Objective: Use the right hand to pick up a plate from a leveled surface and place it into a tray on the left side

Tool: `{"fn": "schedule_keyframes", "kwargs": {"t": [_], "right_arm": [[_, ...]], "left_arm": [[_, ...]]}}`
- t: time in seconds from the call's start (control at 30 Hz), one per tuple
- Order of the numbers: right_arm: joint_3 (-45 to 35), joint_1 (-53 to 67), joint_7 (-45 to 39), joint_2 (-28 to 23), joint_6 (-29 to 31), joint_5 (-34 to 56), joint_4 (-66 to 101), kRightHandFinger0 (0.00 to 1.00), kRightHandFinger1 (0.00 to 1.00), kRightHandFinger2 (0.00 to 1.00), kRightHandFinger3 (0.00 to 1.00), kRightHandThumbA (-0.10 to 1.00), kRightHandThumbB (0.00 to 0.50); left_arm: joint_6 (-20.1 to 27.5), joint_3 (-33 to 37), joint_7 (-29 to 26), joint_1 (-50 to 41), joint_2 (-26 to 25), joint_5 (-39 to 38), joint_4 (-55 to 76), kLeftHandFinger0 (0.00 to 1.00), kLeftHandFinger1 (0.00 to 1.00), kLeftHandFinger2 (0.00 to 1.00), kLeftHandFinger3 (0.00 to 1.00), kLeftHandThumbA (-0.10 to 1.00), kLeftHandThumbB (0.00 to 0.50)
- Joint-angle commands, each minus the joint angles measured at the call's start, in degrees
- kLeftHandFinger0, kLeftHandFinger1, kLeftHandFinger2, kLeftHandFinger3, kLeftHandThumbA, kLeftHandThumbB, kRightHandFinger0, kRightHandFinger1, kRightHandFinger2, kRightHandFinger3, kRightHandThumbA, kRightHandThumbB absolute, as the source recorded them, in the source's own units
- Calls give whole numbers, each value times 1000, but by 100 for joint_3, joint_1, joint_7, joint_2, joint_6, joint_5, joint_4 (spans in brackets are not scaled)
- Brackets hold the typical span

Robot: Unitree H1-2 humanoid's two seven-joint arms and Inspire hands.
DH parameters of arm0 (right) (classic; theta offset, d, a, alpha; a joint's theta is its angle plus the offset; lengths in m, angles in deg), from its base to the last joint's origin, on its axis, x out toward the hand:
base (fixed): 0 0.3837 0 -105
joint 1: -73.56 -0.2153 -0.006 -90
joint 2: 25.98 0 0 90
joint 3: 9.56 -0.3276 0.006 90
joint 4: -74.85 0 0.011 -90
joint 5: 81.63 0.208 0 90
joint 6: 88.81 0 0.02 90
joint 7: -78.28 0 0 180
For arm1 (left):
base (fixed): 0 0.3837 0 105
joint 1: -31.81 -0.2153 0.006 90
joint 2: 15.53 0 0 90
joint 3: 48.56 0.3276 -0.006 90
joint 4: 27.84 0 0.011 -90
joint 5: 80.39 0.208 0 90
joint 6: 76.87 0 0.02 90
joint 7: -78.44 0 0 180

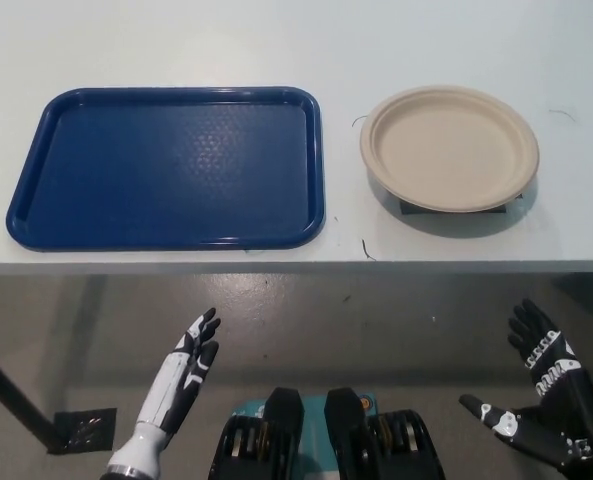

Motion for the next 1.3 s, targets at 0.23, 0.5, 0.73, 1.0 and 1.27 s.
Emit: {"fn": "schedule_keyframes", "kwargs": {"t": [0.23,0.5,0.73,1.0,1.27], "right_arm": [[-520,-477,-309,56,-2415,5413,761,1000,1000,1000,1000,1000,393],[-956,-1075,-55,315,-2984,6564,-196,1000,1000,1000,1000,1000,398],[-1108,-1383,-293,429,-3105,6409,-673,1000,1000,1000,1000,1000,399],[-1149,-1755,-104,436,-3107,6628,-824,1000,1000,1000,1000,1000,397],[-1351,-2040,-144,461,-3107,6552,-1307,1000,1000,1000,1000,1000,397]], "left_arm": [[372,-17,22,111,-173,39,-3,1000,1000,1000,1000,1000,500],[304,4,55,170,-186,60,27,1000,1000,1000,1000,1000,500],[425,16,37,192,-181,70,-17,1000,1000,1000,1000,1000,500],[350,25,59,238,-199,88,-17,1000,1000,1000,1000,1000,500],[311,49,100,230,-202,83,3,1000,1000,1000,1000,1000,500]]}}
